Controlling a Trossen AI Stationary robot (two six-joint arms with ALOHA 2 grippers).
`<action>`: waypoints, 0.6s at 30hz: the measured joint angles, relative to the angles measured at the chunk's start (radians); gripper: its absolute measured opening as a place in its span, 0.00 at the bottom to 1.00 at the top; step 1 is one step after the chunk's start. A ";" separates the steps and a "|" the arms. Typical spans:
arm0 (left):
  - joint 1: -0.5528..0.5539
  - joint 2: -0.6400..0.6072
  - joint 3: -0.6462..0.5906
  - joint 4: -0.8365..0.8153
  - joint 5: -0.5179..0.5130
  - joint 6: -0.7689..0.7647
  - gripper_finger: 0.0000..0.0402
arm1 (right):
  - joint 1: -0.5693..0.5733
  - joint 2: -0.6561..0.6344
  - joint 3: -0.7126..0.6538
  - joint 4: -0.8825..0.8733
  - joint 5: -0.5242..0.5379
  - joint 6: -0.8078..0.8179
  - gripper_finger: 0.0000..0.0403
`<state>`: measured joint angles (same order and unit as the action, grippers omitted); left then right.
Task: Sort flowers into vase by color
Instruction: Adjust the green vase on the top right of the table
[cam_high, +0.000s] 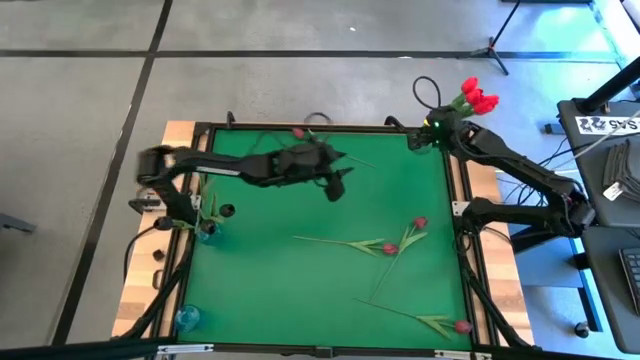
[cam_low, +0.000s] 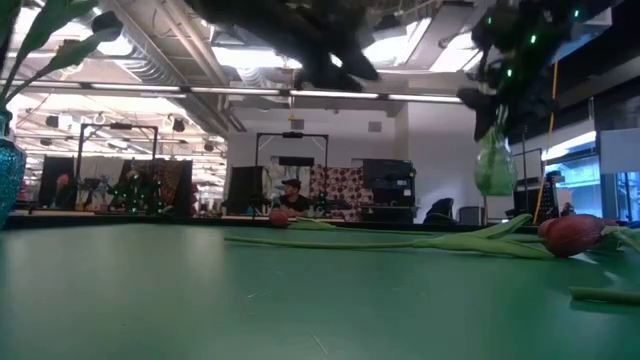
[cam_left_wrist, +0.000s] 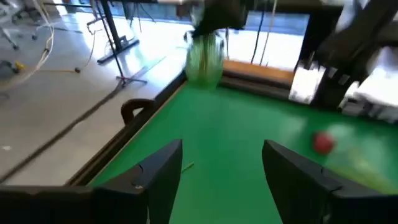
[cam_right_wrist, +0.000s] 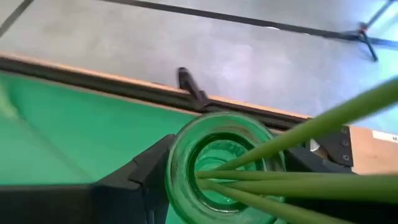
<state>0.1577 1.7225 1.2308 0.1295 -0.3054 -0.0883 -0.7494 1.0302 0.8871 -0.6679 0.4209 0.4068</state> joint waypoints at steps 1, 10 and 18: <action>0.000 -0.055 -0.037 -0.004 0.001 -0.039 0.54 | -0.016 0.006 -0.022 0.029 0.003 -0.005 0.55; -0.011 -0.443 -0.246 -0.244 -0.029 -0.305 0.54 | -0.117 0.096 -0.122 0.181 0.084 -0.021 0.55; -0.018 -0.623 -0.334 -0.328 -0.077 -0.434 0.54 | -0.128 0.188 -0.122 0.219 0.058 0.039 0.55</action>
<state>0.1398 1.0991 0.8965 -0.1983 -0.3824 -0.5228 -0.8778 1.2181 0.7647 -0.4487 0.4787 0.4458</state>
